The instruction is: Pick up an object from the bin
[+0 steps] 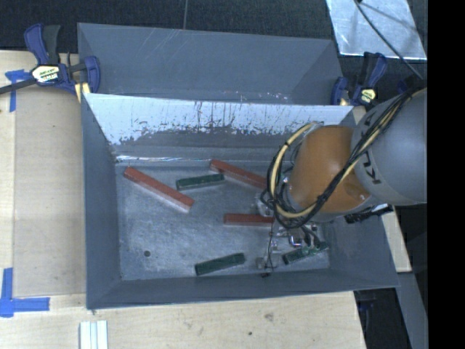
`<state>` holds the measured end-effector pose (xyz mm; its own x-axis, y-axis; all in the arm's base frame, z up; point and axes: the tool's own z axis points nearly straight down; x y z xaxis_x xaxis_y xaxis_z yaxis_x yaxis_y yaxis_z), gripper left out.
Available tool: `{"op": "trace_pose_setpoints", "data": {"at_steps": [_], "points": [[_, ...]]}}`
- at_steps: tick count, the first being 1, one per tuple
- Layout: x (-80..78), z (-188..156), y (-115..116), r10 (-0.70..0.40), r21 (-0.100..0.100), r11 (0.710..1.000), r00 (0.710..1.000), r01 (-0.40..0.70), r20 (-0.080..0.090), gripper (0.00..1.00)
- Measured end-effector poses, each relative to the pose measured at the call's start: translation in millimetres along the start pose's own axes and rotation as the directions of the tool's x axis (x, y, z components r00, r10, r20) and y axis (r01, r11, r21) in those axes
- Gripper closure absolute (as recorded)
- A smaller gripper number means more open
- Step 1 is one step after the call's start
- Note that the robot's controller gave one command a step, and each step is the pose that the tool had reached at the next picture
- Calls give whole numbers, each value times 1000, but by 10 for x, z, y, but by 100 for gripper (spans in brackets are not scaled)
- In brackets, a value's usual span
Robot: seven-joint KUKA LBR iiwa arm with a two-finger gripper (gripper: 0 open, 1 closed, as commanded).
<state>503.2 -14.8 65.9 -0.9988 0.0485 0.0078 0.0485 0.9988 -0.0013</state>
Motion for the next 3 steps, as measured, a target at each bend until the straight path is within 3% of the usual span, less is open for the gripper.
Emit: {"op": "trace_pose_setpoints", "data": {"at_steps": [1, 2, 3], "points": [[-51, -52, 15, -1, -2, 1000, 1000, 1, 13, 100], [-347, -60, 501, -38, -2, 999, 999, 38, 14, 100], [-677, -1378, 731, -272, 2, 962, 962, 272, 19, 100]]}}
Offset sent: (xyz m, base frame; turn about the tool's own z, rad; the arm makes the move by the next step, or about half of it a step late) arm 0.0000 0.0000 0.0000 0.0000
